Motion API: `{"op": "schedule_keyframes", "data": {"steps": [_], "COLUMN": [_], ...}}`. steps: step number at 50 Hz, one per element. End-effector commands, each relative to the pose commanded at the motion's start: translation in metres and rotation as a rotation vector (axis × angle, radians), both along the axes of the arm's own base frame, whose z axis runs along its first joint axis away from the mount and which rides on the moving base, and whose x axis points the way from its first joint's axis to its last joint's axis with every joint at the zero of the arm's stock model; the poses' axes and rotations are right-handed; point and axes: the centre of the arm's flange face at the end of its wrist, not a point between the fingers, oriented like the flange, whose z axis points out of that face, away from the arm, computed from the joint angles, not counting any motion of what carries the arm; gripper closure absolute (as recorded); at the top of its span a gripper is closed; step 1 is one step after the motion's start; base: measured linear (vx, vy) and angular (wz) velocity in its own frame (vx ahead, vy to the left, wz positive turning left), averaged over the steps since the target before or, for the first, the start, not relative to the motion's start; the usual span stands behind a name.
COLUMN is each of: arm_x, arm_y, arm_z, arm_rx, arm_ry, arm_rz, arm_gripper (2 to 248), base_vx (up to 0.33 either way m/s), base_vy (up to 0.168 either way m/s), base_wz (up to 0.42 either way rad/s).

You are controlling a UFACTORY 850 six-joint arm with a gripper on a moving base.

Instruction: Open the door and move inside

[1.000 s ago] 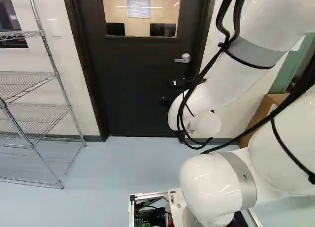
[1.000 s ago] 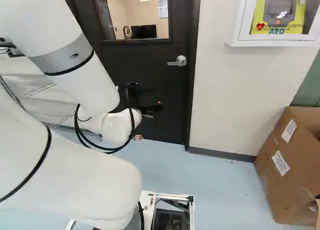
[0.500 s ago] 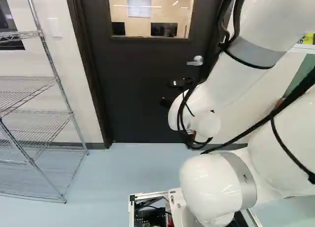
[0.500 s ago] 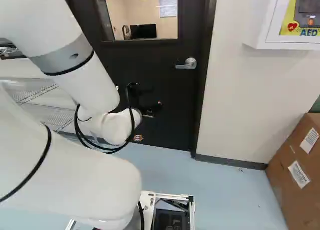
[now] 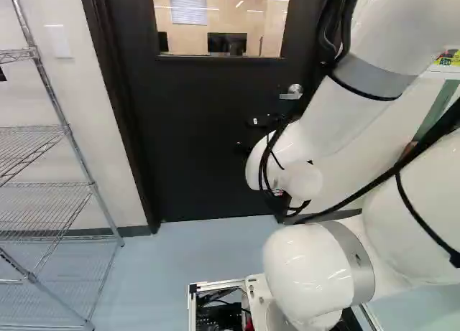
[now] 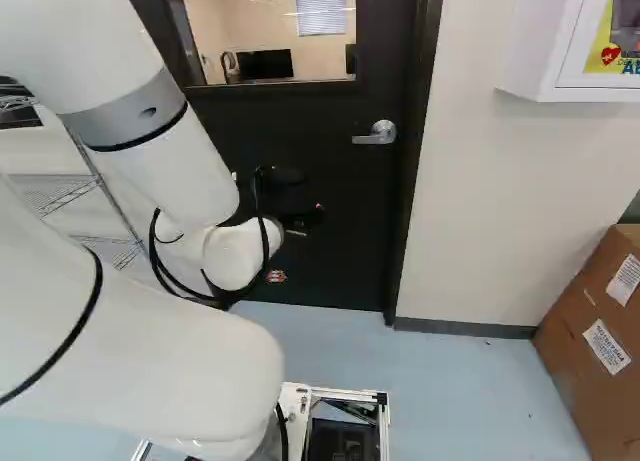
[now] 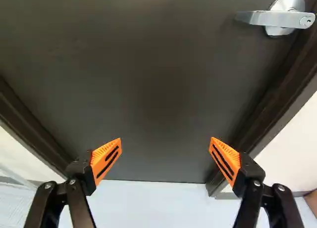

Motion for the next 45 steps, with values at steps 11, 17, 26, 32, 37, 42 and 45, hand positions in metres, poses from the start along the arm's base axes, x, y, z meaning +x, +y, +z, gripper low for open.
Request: {"op": "schedule_keyframes", "data": {"steps": [11,17,26,32,37,42,45], "arm_x": [0.0,0.0,0.0,0.0,0.0002,0.0011,0.0023], "arm_y": [0.0,0.0,0.0,0.0,0.0,0.0,0.0], "arm_z": [0.0,0.0,0.0,0.0,0.0,0.0022,0.0044], "arm_rx": [0.0,0.0,0.0,0.0,0.0,0.0,0.0], "arm_ry": [0.0,0.0,0.0,0.0,0.0,-0.007,-0.014], "arm_rz": [0.0,0.0,0.0,0.0,0.0,0.0,0.0], "arm_gripper": [3,3,3,3,3,3,3], "base_vx": [0.071,0.063,0.024,-0.008,0.0,0.0,0.0], "base_vy": [0.051,0.046,0.011,-0.002,0.0,0.0,0.0], "base_wz": [-0.214,-0.195,-0.05,0.018,0.0,0.0,0.0]}}
